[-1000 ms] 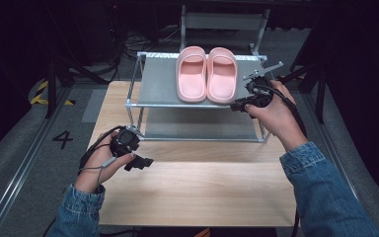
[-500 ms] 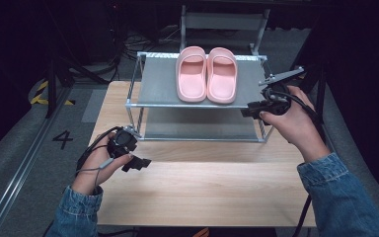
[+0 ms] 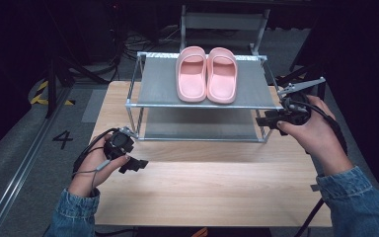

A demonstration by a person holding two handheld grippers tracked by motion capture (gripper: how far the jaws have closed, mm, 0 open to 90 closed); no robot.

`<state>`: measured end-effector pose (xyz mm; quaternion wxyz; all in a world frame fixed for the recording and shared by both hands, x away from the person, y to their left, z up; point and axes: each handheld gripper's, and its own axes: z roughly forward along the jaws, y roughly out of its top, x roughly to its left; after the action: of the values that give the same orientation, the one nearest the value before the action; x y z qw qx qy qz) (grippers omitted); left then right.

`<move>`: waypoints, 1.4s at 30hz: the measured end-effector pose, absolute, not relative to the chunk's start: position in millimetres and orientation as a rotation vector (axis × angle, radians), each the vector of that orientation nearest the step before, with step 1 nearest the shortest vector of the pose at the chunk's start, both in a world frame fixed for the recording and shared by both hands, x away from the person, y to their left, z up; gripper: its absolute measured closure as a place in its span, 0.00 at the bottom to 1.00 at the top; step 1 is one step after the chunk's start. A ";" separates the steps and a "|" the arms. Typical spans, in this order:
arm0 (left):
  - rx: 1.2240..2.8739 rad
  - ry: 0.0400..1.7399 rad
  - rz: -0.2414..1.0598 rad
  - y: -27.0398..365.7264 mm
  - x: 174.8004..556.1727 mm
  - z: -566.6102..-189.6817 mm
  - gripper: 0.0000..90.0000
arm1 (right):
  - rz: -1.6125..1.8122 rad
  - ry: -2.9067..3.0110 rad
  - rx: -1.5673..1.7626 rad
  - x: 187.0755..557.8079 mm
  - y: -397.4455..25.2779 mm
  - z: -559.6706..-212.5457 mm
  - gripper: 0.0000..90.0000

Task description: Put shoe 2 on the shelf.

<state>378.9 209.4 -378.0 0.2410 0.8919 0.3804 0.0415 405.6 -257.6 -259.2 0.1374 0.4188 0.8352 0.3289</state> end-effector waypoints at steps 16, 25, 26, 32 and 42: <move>2.428 1.084 0.120 218.6 369.9 -380.5 0.22 | 0.891 2.433 1.306 385.3 -298.1 -292.3 0.58; 2.432 1.102 0.114 221.2 371.5 -383.5 0.22 | 0.842 2.452 1.366 376.2 -314.8 -321.9 0.54; 2.432 1.106 0.110 221.4 371.2 -383.8 0.22 | 0.840 2.456 1.375 375.4 -316.6 -326.7 0.54; 2.448 1.116 0.111 222.3 370.8 -386.7 0.22 | 0.794 2.484 1.416 373.9 -322.6 -351.3 0.52; 2.448 1.125 0.112 224.5 371.5 -387.5 0.22 | 0.689 2.520 1.472 374.0 -324.5 -381.8 0.51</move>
<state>371.5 224.5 -387.5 0.2206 0.8856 0.4068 0.0407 374.0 -324.5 -381.8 0.0713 0.4897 0.8382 0.2292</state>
